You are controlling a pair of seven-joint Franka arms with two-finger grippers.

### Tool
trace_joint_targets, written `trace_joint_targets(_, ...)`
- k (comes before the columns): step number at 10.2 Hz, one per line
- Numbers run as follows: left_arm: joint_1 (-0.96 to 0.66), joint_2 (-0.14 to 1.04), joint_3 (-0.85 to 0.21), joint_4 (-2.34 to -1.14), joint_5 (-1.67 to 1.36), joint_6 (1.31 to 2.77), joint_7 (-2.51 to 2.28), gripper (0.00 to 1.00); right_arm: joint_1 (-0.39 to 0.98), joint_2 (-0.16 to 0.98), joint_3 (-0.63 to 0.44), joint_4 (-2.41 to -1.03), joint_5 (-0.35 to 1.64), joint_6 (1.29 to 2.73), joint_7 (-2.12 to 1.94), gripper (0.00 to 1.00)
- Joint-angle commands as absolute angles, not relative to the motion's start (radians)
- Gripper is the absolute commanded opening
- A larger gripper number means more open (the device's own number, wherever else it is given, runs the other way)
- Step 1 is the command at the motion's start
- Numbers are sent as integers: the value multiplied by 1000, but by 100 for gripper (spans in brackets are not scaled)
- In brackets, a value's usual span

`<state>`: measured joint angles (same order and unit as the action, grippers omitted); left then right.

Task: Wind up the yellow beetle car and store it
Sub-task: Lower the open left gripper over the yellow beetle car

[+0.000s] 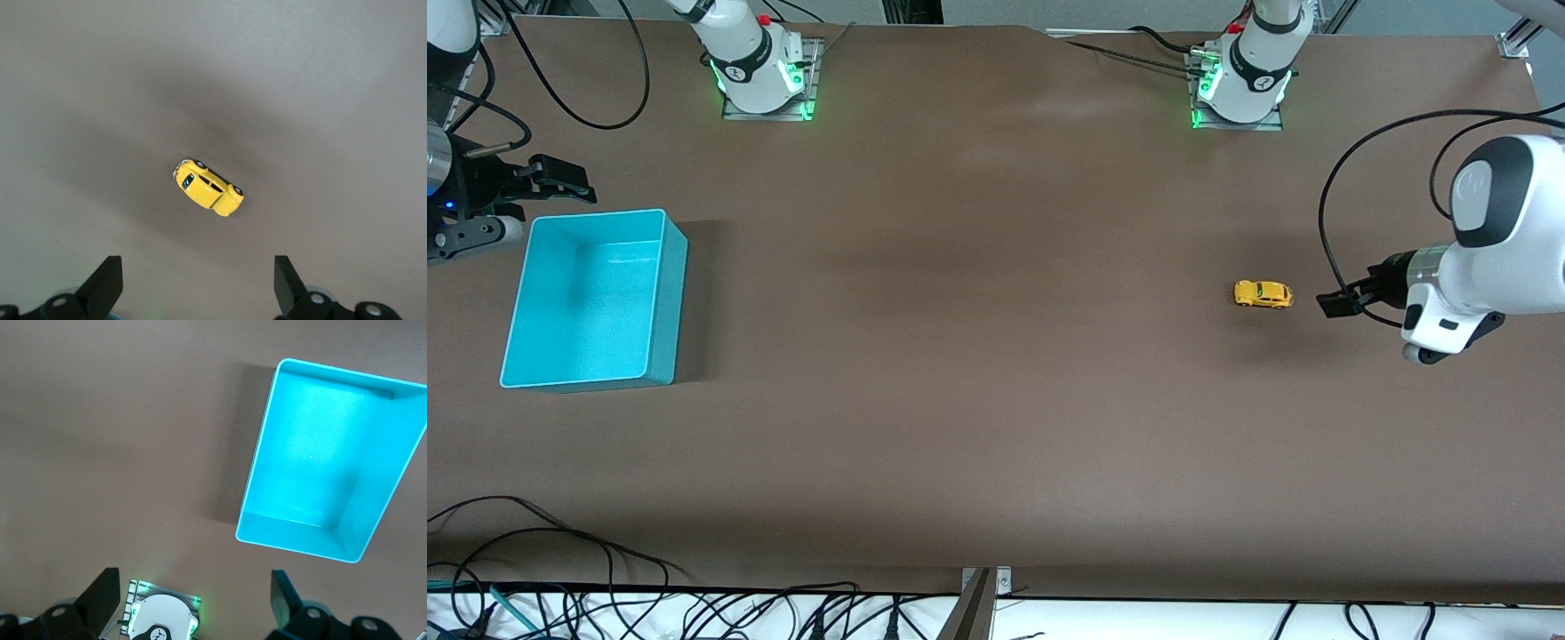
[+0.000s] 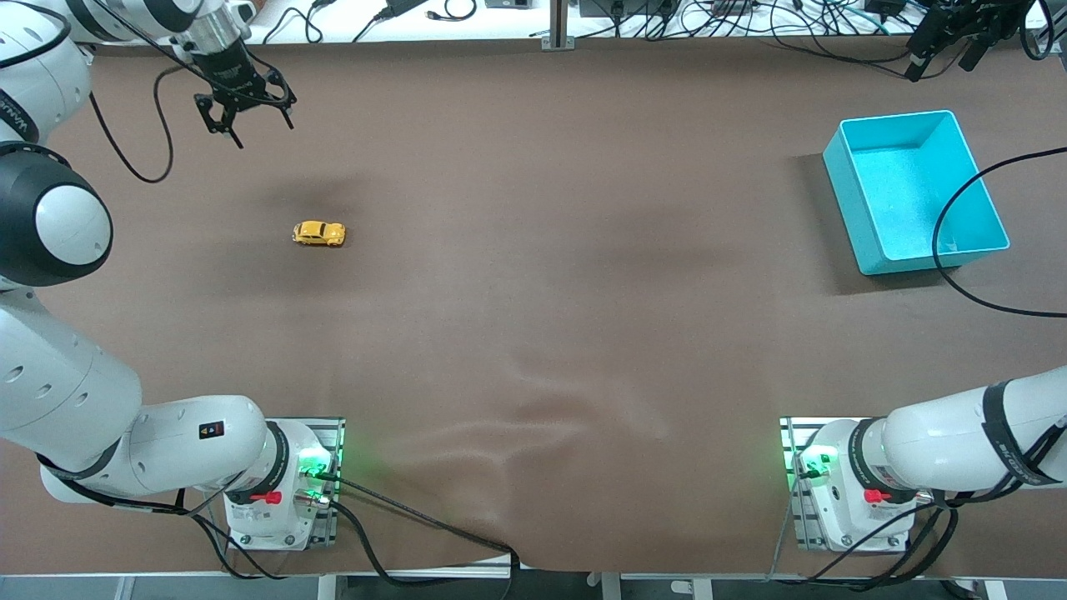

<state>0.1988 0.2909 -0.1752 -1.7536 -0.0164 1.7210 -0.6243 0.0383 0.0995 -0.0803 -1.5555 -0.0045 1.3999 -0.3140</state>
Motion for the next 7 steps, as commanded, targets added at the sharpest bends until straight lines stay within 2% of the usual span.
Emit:
trace_joint_targets(1, 204, 291, -175, -1851, -31, 1834, -949, 100, 32, 106, -80, -1535, -2, 1379, -331, 100)
trace_joint_targets(7, 199, 287, -181, -2162, -26, 2248, -1311, 100, 31, 107, -80, -1536, -2, 1382, -331, 100)
